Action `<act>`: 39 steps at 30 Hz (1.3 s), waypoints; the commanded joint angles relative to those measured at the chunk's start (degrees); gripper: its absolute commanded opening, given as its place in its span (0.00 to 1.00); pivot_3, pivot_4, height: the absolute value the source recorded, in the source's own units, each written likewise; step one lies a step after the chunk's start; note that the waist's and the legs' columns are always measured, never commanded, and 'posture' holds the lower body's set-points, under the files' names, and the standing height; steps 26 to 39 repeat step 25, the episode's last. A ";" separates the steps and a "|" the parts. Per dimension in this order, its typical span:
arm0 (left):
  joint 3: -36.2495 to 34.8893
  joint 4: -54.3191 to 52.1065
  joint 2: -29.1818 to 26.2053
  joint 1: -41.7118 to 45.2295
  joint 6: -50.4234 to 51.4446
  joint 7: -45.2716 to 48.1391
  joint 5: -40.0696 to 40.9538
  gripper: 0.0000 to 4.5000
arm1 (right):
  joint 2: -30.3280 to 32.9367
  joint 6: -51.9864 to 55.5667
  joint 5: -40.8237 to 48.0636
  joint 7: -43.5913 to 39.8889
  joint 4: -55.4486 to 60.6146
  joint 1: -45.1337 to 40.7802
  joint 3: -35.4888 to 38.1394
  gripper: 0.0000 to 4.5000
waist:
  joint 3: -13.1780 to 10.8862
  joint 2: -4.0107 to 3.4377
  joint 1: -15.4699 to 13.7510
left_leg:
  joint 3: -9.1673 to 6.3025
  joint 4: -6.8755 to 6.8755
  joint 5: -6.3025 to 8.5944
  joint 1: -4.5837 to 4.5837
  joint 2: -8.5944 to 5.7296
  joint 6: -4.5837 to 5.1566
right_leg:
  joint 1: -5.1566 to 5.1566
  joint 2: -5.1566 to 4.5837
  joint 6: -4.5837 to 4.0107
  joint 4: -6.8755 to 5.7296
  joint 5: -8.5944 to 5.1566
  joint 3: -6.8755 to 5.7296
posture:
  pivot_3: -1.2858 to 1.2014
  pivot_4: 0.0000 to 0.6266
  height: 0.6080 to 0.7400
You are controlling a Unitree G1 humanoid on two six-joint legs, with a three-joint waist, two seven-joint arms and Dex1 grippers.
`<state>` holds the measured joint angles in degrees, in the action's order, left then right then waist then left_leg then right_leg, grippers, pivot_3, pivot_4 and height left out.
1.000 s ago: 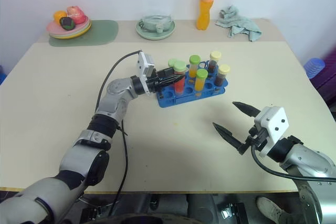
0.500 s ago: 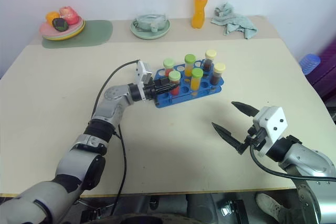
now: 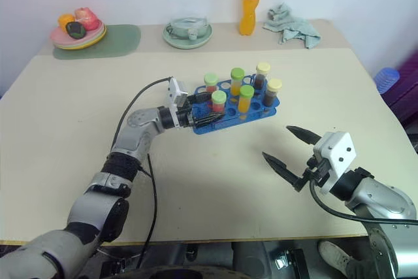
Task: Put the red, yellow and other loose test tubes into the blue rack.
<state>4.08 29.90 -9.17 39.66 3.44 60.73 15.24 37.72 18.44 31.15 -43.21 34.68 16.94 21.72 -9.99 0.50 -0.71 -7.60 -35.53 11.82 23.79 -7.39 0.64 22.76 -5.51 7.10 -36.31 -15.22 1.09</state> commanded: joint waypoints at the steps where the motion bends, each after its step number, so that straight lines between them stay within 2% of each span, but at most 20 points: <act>1: 0.04 -8.99 -2.19 -3.85 1.85 -0.51 1.01 0.87 | 0.53 -0.39 0.51 -0.37 1.01 0.15 1.09 1.00 | 0.00 -0.01 0.04 | 0.00 0.02 0.00 0.00 0.01 0.00 | 0.00 0.00 0.00 0.00 0.00 0.02 | 0.52 0.24 0.99; 6: -3.78 -16.74 -5.71 -13.13 -1.01 -1.45 3.57 0.87 | 0.79 -0.74 0.49 -1.36 0.58 1.08 1.63 1.00 | 0.02 -0.04 -0.03 | -0.01 0.02 0.00 -0.01 0.01 -0.01 | 0.00 -0.01 -0.01 0.00 0.00 0.09 | 0.52 0.24 0.99; 9: -5.19 -19.29 -11.72 -18.20 5.68 2.89 6.90 0.87 | 1.01 -1.02 0.35 -2.20 0.03 1.53 2.01 1.00 | 0.02 -0.06 0.08 | -0.01 0.03 0.00 -0.01 0.02 -0.01 | 0.01 -0.01 -0.03 0.00 -0.01 0.09 | 0.52 0.24 0.99; 11: -7.80 -19.25 -14.70 -21.93 2.57 3.77 7.52 0.87 | 1.14 -1.03 0.66 -2.68 -0.22 1.75 2.59 1.00 | 0.02 -0.08 -0.01 | -0.01 0.05 0.00 -0.02 0.03 -0.02 | 0.02 -0.01 -0.06 0.00 -0.02 0.11 | 0.52 0.24 0.99; 17: -11.64 -17.90 -21.71 -29.20 -2.39 0.03 3.81 0.87 | 1.49 -0.46 1.50 -3.82 -0.89 2.85 4.58 1.00 | 0.02 -0.09 -0.38 | -0.01 0.09 0.08 -0.02 0.02 -0.15 | 0.01 -0.05 -0.22 0.09 -0.11 0.12 | 0.52 0.24 0.99; 24: -12.40 -19.99 -22.64 -30.51 -0.97 -2.93 4.43 0.87 | 1.54 -0.96 0.63 -3.88 -2.70 1.98 4.14 1.00 | 0.02 -0.09 -1.45 | 0.01 0.09 0.10 -0.02 0.02 -0.17 | 0.17 -0.05 -0.26 0.19 -0.13 0.13 | 0.52 0.24 0.99; 39: -12.26 -20.39 -22.80 -30.64 -0.51 -3.45 4.15 0.87 | 1.59 -1.05 0.56 -4.05 -2.94 1.91 4.06 1.00 | 0.02 -0.09 -1.45 | 0.02 0.11 0.09 -0.02 0.03 -0.17 | 0.19 -0.05 -0.25 0.19 -0.12 0.14 | 0.52 0.24 0.99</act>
